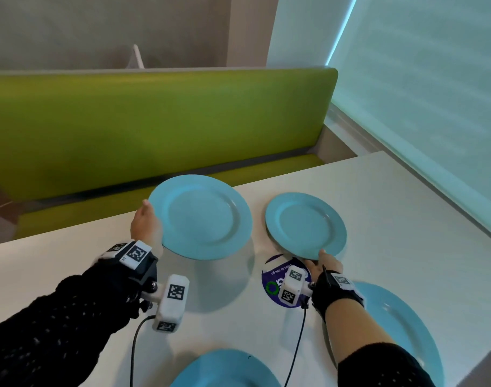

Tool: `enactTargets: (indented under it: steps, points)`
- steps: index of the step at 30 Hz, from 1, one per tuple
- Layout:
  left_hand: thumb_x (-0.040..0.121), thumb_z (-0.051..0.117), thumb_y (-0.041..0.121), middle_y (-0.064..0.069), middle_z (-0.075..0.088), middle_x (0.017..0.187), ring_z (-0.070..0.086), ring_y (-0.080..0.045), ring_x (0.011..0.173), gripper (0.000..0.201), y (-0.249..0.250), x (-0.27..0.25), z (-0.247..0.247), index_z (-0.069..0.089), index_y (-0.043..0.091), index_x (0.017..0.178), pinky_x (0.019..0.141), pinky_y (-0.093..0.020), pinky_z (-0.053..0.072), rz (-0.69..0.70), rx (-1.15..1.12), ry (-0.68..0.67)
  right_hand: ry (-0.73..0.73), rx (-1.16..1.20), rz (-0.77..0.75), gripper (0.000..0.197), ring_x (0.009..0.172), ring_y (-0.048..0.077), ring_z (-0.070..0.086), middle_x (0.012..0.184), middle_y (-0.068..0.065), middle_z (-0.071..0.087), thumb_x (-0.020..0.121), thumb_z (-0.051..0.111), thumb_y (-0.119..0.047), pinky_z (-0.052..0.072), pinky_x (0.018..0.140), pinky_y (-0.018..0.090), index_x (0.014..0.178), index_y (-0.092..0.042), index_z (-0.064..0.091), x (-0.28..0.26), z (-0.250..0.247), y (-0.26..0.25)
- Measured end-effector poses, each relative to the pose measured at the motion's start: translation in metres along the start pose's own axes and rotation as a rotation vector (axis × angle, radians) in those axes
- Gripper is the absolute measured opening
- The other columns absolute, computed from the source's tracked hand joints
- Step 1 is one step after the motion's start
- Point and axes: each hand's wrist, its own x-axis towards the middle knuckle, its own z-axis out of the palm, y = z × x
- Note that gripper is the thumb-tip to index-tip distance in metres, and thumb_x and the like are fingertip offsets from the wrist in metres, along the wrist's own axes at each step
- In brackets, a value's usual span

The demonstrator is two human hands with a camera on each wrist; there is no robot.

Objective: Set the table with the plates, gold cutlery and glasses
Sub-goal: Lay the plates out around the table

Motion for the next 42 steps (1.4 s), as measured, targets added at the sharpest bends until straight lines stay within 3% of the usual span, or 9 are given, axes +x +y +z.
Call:
enactTargets:
  steps: [4,10,20,27,30,32,35,39,42]
  points:
    - [0.096,0.024,0.051,-0.012,0.05,0.14,0.048,-0.036,0.126,0.056,0.004,-0.002,-0.001,0.047,0.02,0.136,0.106,-0.05,0.039,-0.003,0.031,0.019,-0.072,-0.171,-0.1,0.041,0.113,0.041,0.056,0.117,0.023,0.056,0.092,0.054,-0.002,0.048,0.096,0.049,0.13,0.008,0.044,-0.011,0.007,-0.004]
    - [0.099,0.023,0.048,-0.011,0.046,0.144,0.045,-0.034,0.13,0.054,0.004,-0.003,-0.006,0.044,0.018,0.139,0.109,-0.046,0.037,-0.011,0.078,0.016,-0.03,-0.401,-0.152,0.036,0.109,0.031,0.06,0.107,0.015,0.062,0.089,0.061,-0.014,0.045,0.1,0.035,0.118,0.006,0.056,-0.015,0.014,-0.006]
    - [0.099,0.023,0.047,-0.011,0.045,0.145,0.045,-0.035,0.129,0.055,0.002,-0.002,-0.011,0.043,0.016,0.14,0.108,-0.045,0.037,-0.017,0.116,0.009,-0.097,-0.536,-0.231,0.011,0.114,0.034,0.058,0.119,0.02,0.062,0.083,0.066,-0.013,0.043,0.105,0.041,0.086,-0.008,0.057,-0.015,0.025,-0.005]
    - [0.101,0.02,0.044,-0.014,0.046,0.143,0.044,-0.036,0.129,0.055,0.002,-0.002,-0.012,0.045,0.012,0.138,0.109,-0.043,0.035,0.011,0.197,0.014,-0.142,-0.484,-0.24,0.019,0.111,0.031,0.058,0.107,0.016,0.063,0.084,0.066,-0.008,0.044,0.104,0.038,0.099,-0.005,0.056,-0.016,0.024,-0.003]
    - [0.101,0.02,0.044,-0.014,0.045,0.143,0.044,-0.036,0.129,0.054,-0.002,-0.003,-0.012,0.044,0.013,0.139,0.108,-0.044,0.036,0.008,0.202,0.013,-0.166,-0.517,-0.23,0.02,0.088,0.023,0.057,0.084,0.006,0.058,0.087,0.062,-0.006,0.048,0.095,0.033,0.105,0.0,0.057,-0.018,0.026,0.001]
    - [0.101,0.02,0.044,-0.015,0.045,0.143,0.044,-0.037,0.129,0.055,-0.007,-0.003,-0.012,0.044,0.012,0.139,0.108,-0.044,0.036,0.001,0.205,0.008,-0.201,-0.55,-0.187,0.004,0.072,0.017,0.056,0.088,0.01,0.055,0.089,0.056,-0.002,0.051,0.075,0.024,0.087,-0.005,0.056,-0.028,0.032,0.005]
    - [0.1,0.02,0.044,-0.015,0.048,0.14,0.047,-0.037,0.126,0.055,-0.016,-0.002,-0.015,0.046,0.012,0.137,0.107,-0.046,0.037,-0.04,0.197,0.004,-0.273,-0.513,-0.074,0.018,0.061,0.012,0.058,0.073,0.007,0.046,0.091,0.049,0.004,0.044,0.049,0.008,0.075,-0.005,0.048,-0.044,0.046,0.022]
    - [0.098,0.02,0.048,-0.016,0.048,0.141,0.048,-0.037,0.125,0.059,-0.036,0.001,-0.023,0.048,0.011,0.135,0.108,-0.047,0.036,-0.108,0.177,-0.011,-0.413,-0.687,-0.072,0.013,0.063,0.02,0.052,0.073,0.008,0.049,0.097,0.047,-0.01,0.05,0.059,0.029,0.086,-0.005,0.053,-0.078,0.056,0.055]
    - [0.087,0.02,0.059,-0.014,0.051,0.139,0.05,-0.037,0.123,0.07,-0.061,0.007,-0.032,0.051,0.015,0.132,0.107,-0.05,0.038,-0.118,0.134,-0.027,-0.5,-0.766,-0.068,0.014,0.065,0.019,0.056,0.078,0.008,0.058,0.097,0.049,-0.012,0.052,0.058,0.029,0.101,-0.003,0.058,-0.092,0.059,0.076]
